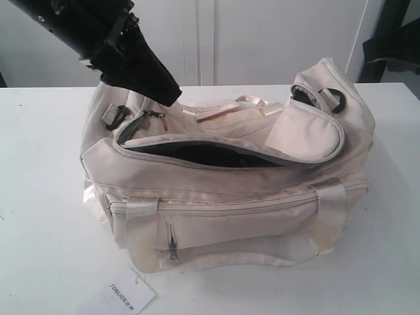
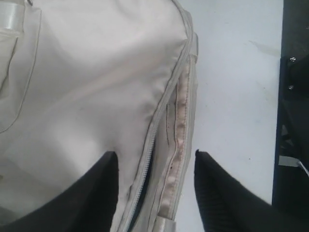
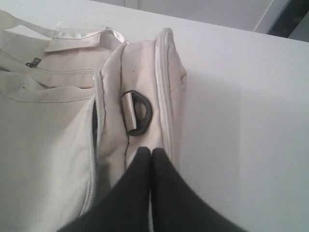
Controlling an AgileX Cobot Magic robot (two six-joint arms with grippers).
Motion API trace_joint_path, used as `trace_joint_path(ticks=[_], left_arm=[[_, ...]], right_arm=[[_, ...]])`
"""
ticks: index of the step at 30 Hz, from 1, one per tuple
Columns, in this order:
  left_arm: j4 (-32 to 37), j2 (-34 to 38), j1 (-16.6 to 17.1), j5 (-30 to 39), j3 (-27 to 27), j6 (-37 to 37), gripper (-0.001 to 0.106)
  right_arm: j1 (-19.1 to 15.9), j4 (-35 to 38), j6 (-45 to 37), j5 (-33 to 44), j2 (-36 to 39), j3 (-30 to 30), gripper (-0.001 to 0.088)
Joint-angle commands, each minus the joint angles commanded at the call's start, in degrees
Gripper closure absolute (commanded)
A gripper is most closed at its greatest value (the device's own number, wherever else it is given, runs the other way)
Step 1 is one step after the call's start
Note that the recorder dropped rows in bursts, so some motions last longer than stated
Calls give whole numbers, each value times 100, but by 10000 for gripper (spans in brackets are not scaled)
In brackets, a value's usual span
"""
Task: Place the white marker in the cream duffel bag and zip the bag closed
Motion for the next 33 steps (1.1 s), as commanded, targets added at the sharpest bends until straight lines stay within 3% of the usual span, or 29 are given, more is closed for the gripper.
trace_joint_path(ticks=[9,24,33], left_arm=[[1711,-475,0,-465,0,-1562,520],[3944,-398,0,-959,0,-3645,520],[4238,166,0,-1182,0,-4212,520]], right_arm=[[0,12,0,-1,0,0,868],[0,5,0,-12,0,0,868],[0,5,-67,-12,0,0,868]])
